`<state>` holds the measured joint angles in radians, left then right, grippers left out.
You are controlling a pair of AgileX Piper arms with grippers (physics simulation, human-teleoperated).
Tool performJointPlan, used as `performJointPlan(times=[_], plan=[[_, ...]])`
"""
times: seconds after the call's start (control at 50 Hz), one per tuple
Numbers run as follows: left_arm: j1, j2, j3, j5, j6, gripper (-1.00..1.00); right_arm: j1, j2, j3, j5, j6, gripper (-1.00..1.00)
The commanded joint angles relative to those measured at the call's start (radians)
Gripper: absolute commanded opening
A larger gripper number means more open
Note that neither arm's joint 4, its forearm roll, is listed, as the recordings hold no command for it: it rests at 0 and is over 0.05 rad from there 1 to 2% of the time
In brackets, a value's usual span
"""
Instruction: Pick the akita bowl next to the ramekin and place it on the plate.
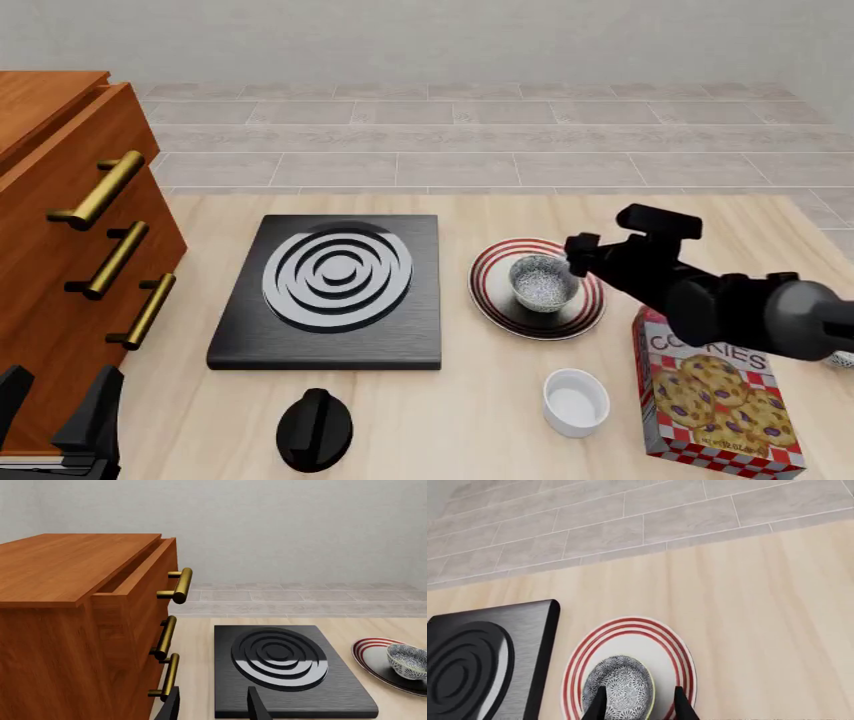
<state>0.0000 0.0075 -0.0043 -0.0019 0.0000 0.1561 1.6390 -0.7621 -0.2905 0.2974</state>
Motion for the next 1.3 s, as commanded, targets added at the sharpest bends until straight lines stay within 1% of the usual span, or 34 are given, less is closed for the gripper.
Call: performJointPlan(times=[0.02,0.4,0.96,1.0,1.18,1.3], plan=[[0.000,0.000,0.000,0.000,0.000,1.00,-0.002,-0.032,0.011,0.008,0.002,1.00],[0.000,0.000,0.000,0.000,0.000,1.00,-0.007,-0.065,0.029,0.011,0.006,1.00],[0.000,0.000,0.000,0.000,0.000,1.00,-0.006,-0.183,0.077,0.034,0.016,1.00],[0.000,0.000,0.000,0.000,0.000,1.00,-0.003,-0.191,0.072,0.043,0.009,1.00],[0.000,0.000,0.000,0.000,0.000,1.00,0.011,-0.200,0.027,0.080,0.017,1.00],[0.000,0.000,0.000,0.000,0.000,1.00,0.024,-0.222,0.019,0.094,0.024,1.00]])
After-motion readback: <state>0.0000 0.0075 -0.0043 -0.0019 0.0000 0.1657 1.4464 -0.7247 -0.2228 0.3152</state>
